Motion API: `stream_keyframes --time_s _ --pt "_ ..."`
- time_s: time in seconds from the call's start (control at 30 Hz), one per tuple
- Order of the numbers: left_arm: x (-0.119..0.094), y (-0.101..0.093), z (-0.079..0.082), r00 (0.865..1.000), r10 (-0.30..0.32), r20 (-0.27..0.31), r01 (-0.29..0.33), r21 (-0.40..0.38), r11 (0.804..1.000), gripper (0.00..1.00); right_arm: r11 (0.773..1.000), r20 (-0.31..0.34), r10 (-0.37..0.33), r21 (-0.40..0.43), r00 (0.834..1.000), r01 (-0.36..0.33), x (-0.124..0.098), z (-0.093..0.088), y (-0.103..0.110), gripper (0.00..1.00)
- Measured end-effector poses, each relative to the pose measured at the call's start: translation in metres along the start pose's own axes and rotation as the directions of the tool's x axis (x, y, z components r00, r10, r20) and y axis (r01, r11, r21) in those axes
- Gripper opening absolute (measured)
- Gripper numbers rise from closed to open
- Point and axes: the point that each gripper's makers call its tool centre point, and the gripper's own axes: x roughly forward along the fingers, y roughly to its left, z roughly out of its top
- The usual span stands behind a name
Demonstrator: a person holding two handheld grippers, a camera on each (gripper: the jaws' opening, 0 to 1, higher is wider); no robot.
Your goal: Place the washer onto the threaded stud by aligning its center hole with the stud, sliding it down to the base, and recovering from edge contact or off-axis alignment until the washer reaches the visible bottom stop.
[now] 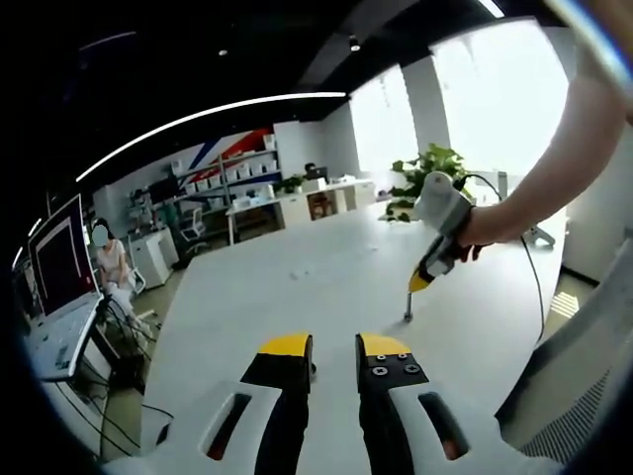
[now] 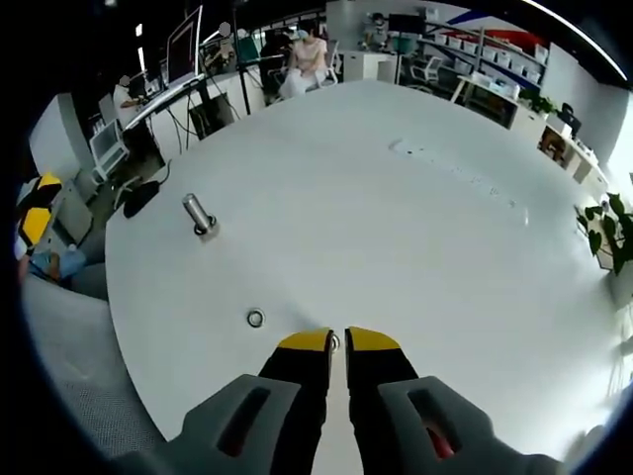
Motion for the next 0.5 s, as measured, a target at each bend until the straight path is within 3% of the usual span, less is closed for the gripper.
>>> stream_keyframes --time_s 0.5 --pt "0.0007 0.0008 0.0003 1.0 -0.001 0.005 0.001 -0.02 1.0 0.16 1.0 0.034 0.009 0.011 0.999 -0.009 -0.0045 0.0069 0.0043 0.09"
